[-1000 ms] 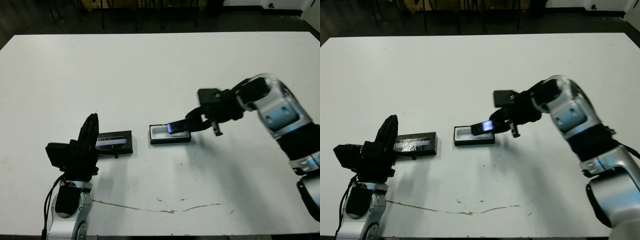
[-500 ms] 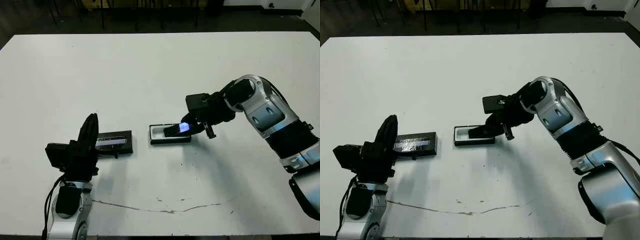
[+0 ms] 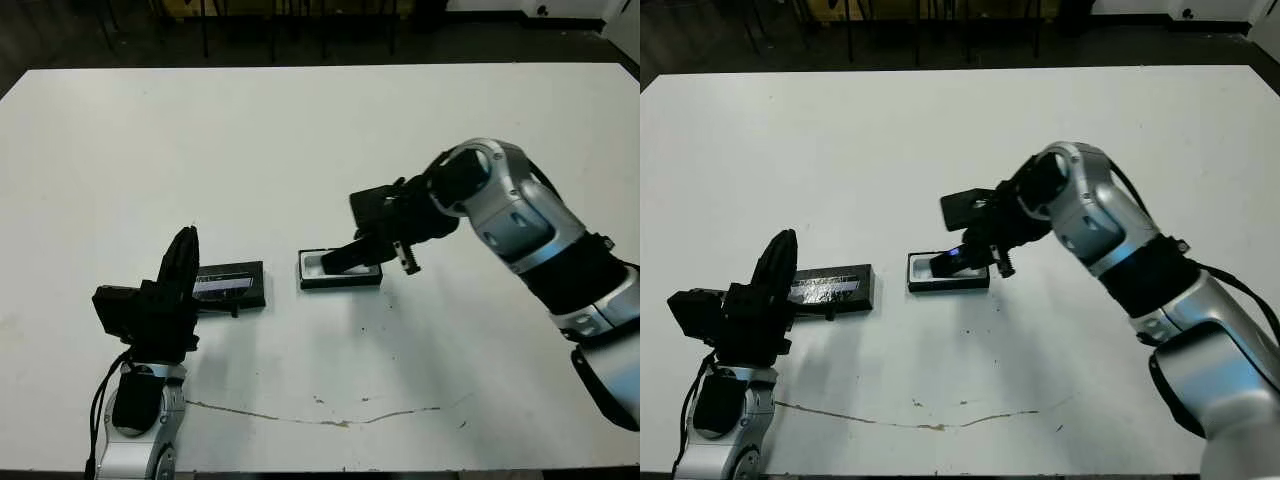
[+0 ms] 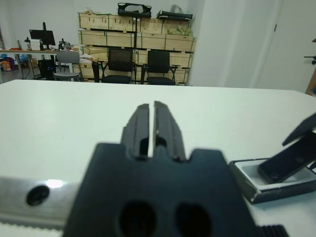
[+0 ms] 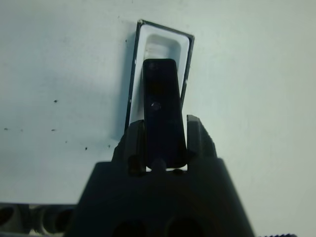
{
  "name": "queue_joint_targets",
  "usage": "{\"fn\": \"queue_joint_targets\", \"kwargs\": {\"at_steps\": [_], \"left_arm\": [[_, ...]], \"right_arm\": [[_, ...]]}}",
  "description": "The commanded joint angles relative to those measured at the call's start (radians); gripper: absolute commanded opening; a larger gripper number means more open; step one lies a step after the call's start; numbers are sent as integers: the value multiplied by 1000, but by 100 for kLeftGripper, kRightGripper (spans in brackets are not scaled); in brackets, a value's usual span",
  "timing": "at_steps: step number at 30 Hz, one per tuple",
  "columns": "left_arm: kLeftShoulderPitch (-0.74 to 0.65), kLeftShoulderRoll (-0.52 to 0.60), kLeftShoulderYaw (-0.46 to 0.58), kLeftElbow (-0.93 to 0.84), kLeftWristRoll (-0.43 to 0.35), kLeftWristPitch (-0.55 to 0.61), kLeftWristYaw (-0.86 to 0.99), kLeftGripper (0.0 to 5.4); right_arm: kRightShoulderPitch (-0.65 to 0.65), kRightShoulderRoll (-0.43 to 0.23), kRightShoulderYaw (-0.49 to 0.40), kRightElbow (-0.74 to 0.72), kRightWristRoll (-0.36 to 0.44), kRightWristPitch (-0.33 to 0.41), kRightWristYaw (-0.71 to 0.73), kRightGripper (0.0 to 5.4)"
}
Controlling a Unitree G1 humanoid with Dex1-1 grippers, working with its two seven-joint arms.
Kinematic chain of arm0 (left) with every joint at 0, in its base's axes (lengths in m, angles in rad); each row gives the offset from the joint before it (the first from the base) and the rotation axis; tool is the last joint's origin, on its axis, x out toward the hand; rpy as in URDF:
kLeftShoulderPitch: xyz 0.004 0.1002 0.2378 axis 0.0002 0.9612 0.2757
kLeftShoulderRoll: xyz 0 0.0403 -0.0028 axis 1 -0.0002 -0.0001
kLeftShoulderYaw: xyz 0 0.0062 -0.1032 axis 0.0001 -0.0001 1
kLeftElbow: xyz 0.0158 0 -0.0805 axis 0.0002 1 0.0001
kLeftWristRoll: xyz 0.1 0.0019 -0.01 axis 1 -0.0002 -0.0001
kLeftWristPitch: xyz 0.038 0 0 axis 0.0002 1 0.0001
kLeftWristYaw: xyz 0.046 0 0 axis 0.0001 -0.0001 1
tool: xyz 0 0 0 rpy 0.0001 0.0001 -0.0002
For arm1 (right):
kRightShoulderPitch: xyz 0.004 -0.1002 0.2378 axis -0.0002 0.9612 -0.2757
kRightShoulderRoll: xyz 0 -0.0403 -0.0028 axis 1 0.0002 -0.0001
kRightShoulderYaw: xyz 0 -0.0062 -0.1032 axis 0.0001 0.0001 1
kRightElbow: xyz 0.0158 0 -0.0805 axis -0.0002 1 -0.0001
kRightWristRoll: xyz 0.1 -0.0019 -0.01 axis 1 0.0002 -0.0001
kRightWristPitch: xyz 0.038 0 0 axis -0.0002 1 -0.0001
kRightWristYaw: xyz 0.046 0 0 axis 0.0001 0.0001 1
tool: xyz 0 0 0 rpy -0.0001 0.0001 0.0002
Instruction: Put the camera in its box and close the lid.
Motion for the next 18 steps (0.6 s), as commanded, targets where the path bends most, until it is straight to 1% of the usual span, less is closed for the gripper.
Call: {"fn": "queue_joint_targets", "kwargs": {"at_steps": [1, 6, 10, 15, 18], "left_arm": [[29, -2, -1, 10, 10, 8, 10, 0], [32, -6, 2, 19, 8, -8, 15, 0], [30, -8, 3, 37, 13, -42, 20, 0], [31, -9, 3, 34, 12, -43, 26, 0], [33, -9, 3, 35, 6, -46, 24, 0]], "right_arm": [[5, 10, 31, -18, -7, -42, 5, 70], [24, 6, 44, -34, -32, -65, 1, 70], [28, 8, 62, -27, -54, -35, 19, 70], [35, 10, 73, -8, -66, -31, 19, 70], [41, 15, 71, 0, -59, -27, 18, 70]]}}
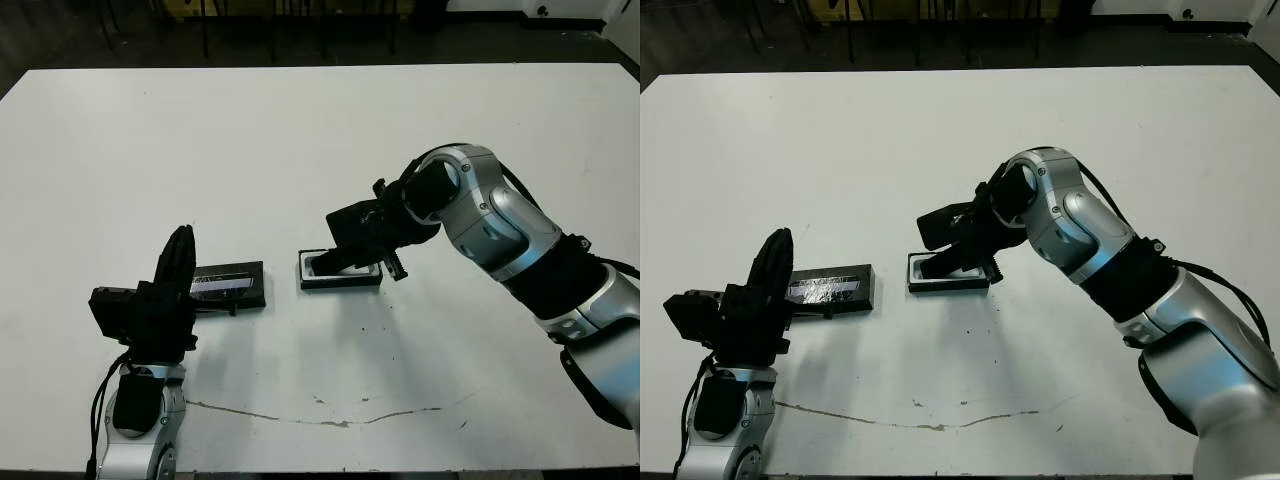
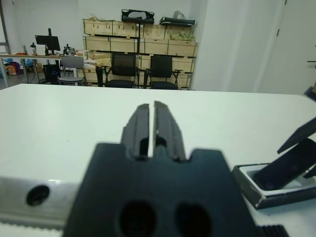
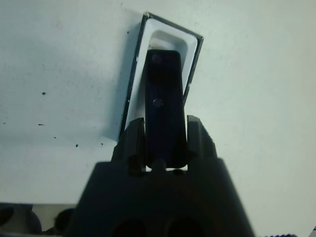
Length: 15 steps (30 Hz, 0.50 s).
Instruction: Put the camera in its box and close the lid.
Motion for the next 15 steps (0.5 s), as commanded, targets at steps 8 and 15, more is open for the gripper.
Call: {"fn": "queue_joint_targets", "kwargs": {"at_steps": [8, 15], "left_arm": [[38, -7, 1, 11, 0, 6, 8, 0], [43, -12, -4, 4, 9, 14, 23, 0]], "right_arm": [[63, 38, 53, 34, 8, -29, 3, 69], [70, 56, 64, 37, 5, -22, 14, 69]]}}
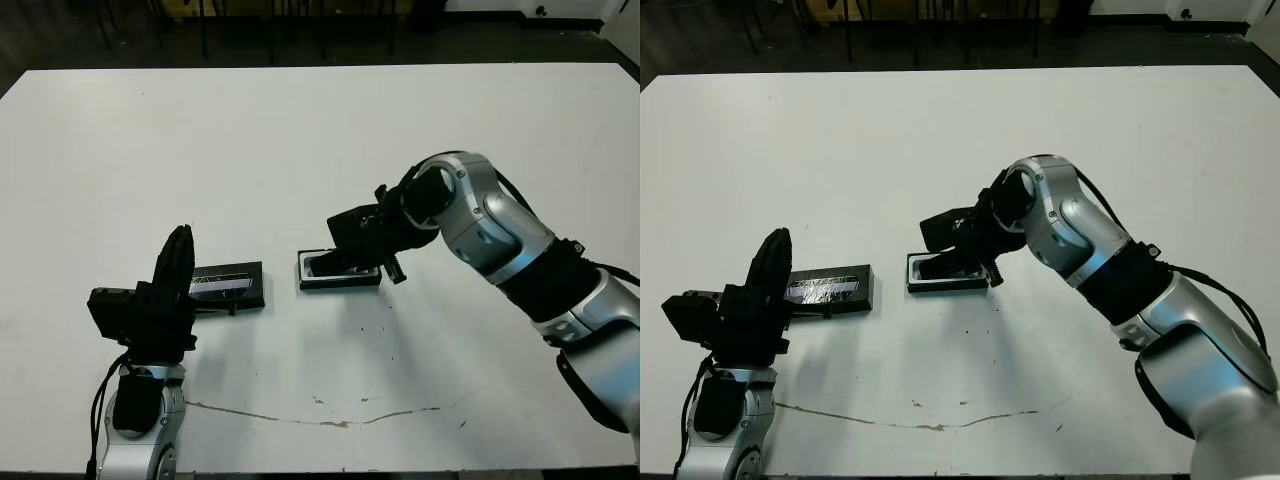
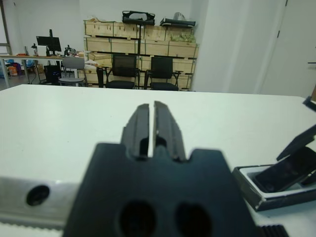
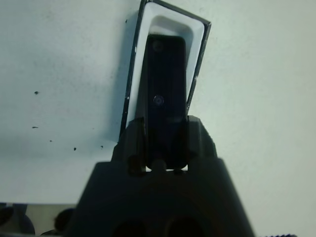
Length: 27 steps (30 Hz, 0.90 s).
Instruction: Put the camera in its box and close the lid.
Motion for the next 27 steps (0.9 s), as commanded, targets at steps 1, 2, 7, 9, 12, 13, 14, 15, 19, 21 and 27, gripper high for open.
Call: {"fn": "queue_joint_targets", "kwargs": {"at_steps": [1, 2, 7, 9, 12, 13, 14, 15, 19, 21, 27], "left_arm": [[41, -8, -4, 2, 17, 24, 15, 0], [40, -7, -5, 4, 18, 22, 16, 0], [40, -8, -8, 8, 20, 17, 21, 0], [40, -5, -9, 13, 13, 8, 15, 0], [44, -5, -10, 9, 7, 18, 15, 0], [44, -4, -10, 11, 9, 16, 15, 0], [44, -4, -10, 13, 12, 13, 16, 0], [44, -4, -9, 16, 16, 11, 19, 0], [44, -8, -6, 20, 18, 11, 25, 0], [44, -9, -5, 21, 14, 10, 24, 0], [45, -8, -7, 28, 30, -5, 28, 0]], "right_arm": [[46, 34, 57, 3, 20, -14, 41, 69], [44, 37, 59, 4, 20, -12, 45, 69], [40, 52, 54, 13, 45, -11, 61, 69], [40, 56, 57, 10, 42, -5, 60, 69], [37, 64, 60, 3, 40, 16, 64, 69], [35, 67, 62, 0, 38, 27, 65, 69], [32, 71, 63, 1, 39, 37, 68, 69], [30, 75, 67, 3, 36, 44, 67, 69], [36, 84, 75, 9, 34, 54, 51, 69], [39, 90, 76, 13, 38, 68, 54, 69], [38, 109, 87, 37, 46, 65, 59, 69]]}}
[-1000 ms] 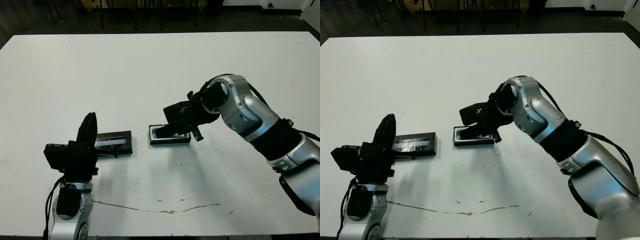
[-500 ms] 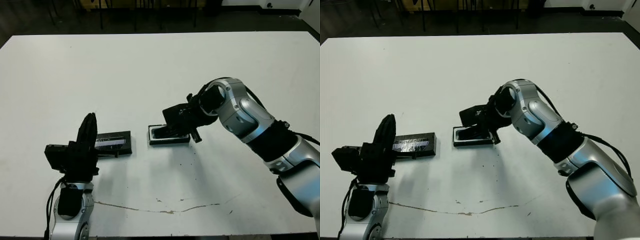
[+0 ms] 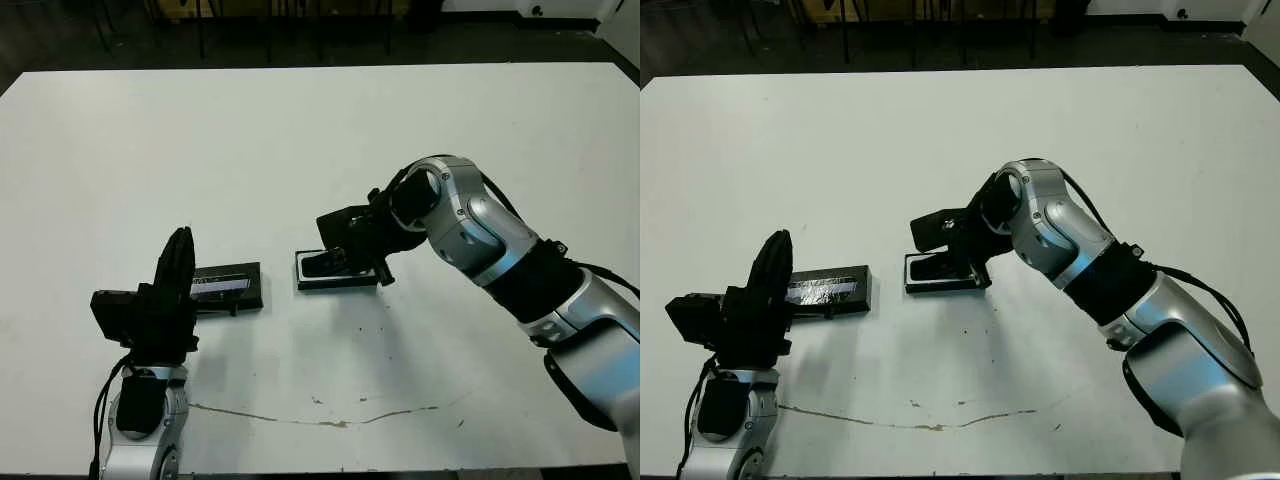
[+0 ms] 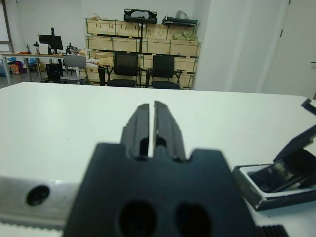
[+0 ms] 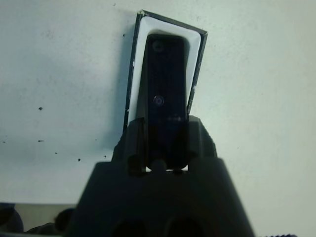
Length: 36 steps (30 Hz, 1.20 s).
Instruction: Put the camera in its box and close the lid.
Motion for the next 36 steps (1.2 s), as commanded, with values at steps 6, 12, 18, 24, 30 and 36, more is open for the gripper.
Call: {"fn": "queue_joint_targets", "kwargs": {"at_steps": [6, 12, 18, 24, 30, 36], "left_arm": [[42, -8, 1, 11, 3, 8, 10, 0], [45, -10, -5, 9, -2, 11, 9, 0], [42, -8, -6, 12, 6, 12, 10, 0], [38, -10, -5, 10, -2, 21, 11, 0], [33, -4, -3, 19, 1, 10, 4, 0], [29, -3, -2, 18, -2, 15, 1, 0]], "right_arm": [[67, 53, 45, 70, 93, -102, 75, 87], [51, 31, -17, 178, 159, -296, 74, 188], [37, -4, -74, 197, 159, -315, 42, 271], [33, -20, -96, 204, 166, -306, 64, 358], [45, -48, -139, 175, 170, -301, 26, 443], [10, -82, -235, 161, 217, -258, 3, 539]]}}
